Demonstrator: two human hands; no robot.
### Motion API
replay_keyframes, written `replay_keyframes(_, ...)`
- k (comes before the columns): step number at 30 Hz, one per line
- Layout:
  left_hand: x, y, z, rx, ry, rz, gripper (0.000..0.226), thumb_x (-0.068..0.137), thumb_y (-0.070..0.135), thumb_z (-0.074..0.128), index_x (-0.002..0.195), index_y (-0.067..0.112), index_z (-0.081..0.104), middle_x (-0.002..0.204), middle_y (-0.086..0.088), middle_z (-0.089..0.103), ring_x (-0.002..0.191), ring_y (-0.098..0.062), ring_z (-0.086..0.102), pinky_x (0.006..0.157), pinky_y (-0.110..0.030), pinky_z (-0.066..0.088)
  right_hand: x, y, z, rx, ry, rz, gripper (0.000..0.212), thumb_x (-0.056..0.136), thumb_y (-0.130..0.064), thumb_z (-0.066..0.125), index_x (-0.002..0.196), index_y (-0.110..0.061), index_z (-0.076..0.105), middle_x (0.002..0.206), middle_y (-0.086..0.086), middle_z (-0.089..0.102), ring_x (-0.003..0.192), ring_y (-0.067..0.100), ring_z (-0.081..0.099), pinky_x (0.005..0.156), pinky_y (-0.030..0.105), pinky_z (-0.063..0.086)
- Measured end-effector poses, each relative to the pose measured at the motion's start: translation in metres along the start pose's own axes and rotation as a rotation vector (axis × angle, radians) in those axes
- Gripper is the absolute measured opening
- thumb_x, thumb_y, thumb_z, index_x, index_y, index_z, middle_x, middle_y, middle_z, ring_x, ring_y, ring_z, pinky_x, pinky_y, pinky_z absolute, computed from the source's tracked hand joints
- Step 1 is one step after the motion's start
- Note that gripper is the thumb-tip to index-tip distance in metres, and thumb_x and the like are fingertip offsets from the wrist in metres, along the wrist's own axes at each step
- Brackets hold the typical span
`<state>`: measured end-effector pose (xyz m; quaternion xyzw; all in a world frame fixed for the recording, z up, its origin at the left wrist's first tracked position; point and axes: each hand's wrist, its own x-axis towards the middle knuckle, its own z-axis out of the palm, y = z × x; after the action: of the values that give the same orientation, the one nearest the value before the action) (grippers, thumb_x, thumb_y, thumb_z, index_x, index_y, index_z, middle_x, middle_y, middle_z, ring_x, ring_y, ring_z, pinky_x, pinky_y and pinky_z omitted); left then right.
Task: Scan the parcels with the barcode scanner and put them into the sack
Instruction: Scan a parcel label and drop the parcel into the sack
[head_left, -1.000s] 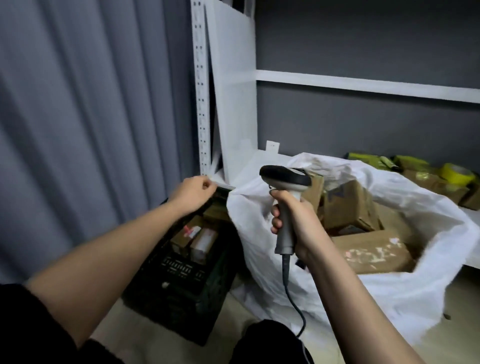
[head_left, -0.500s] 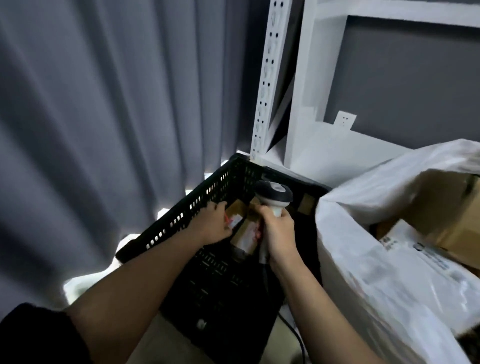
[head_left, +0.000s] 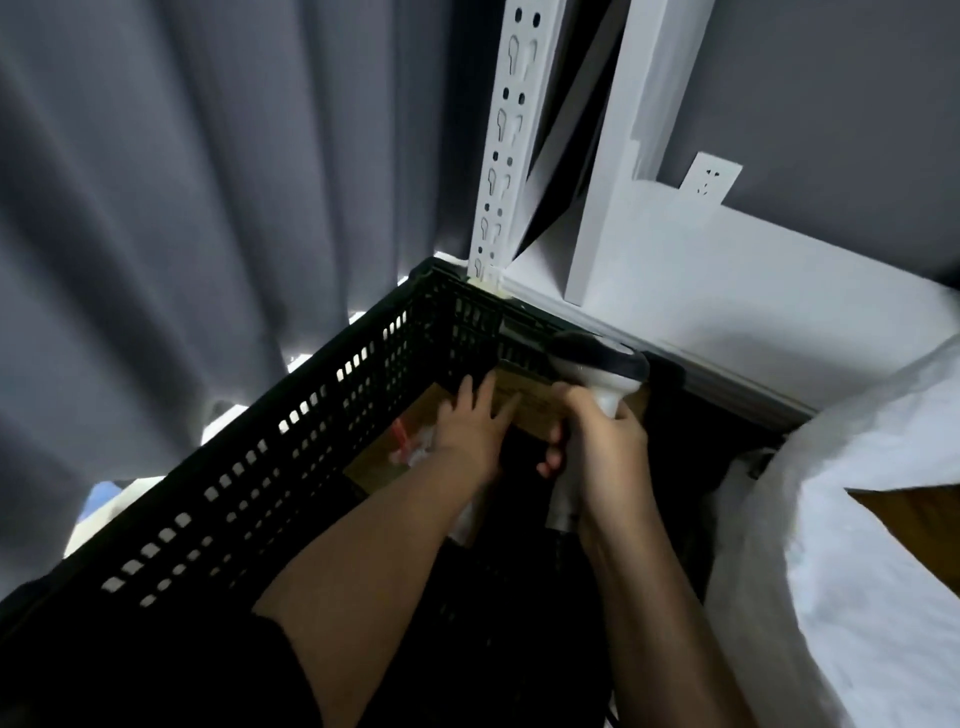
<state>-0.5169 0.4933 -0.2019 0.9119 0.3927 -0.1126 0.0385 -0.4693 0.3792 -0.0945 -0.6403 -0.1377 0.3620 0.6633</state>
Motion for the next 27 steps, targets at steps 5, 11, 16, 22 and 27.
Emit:
replay_keyframes(5, 0.025, -0.004, 0.018, 0.032, 0.009, 0.060, 0.090, 0.086, 0.060, 0.053, 0.152, 0.037, -0.004, 0.161, -0.004, -0.009, 0.147, -0.036, -0.007, 0.115, -0.052, 0.017, 0.014, 0.001, -0.001, 0.051, -0.026, 0.006, 0.006, 0.092, -0.011, 0.059, 0.093, -0.005, 0.057, 0.045, 0.000, 0.045, 0.032, 0.012, 0.034, 0.036, 0.019, 0.032)
replay_keyframes(11, 0.011, -0.038, 0.048, -0.185, 0.218, -0.080, 0.098, 0.080, 0.069, 0.050, 0.152, 0.012, 0.013, 0.161, -0.005, 0.007, 0.148, -0.023, 0.001, 0.118, -0.044, 0.013, 0.015, 0.006, 0.001, -0.002, -0.058, 0.034, 0.011, 0.091, -0.015, 0.061, 0.091, -0.006, 0.056, 0.049, 0.001, 0.046, 0.034, 0.012, 0.037, 0.039, 0.021, 0.034)
replay_keyframes(16, 0.024, -0.036, 0.038, -0.778, 0.242, -0.359, 0.038, 0.088, 0.059, 0.051, 0.107, 0.027, 0.042, 0.145, -0.009, 0.032, 0.136, -0.033, 0.030, 0.109, -0.045, 0.029, 0.011, 0.010, 0.006, -0.020, -0.077, 0.046, 0.012, 0.091, -0.015, 0.061, 0.085, -0.007, 0.054, 0.050, 0.002, 0.046, 0.035, 0.013, 0.037, 0.040, 0.022, 0.035)
replay_keyframes(22, 0.036, -0.042, 0.033, -1.289, 0.140, -0.681, 0.090, 0.072, 0.042, 0.080, 0.143, 0.029, 0.026, 0.143, -0.017, 0.030, 0.127, -0.037, 0.042, 0.105, -0.045, 0.040, 0.010, 0.013, 0.005, -0.013, -0.071, 0.065, 0.012, 0.091, -0.017, 0.061, 0.092, -0.007, 0.055, 0.050, 0.000, 0.045, 0.036, 0.012, 0.037, 0.039, 0.022, 0.035)
replay_keyframes(27, 0.026, -0.060, 0.043, -1.566, -0.133, -0.699, 0.097, 0.063, 0.051, 0.083, 0.141, 0.017, 0.036, 0.129, -0.009, 0.054, 0.111, -0.025, 0.053, 0.078, -0.034, 0.047, 0.005, 0.011, 0.006, -0.002, -0.100, 0.069, 0.011, 0.092, -0.016, 0.060, 0.087, -0.009, 0.053, 0.051, 0.000, 0.044, 0.036, 0.013, 0.036, 0.040, 0.022, 0.034)
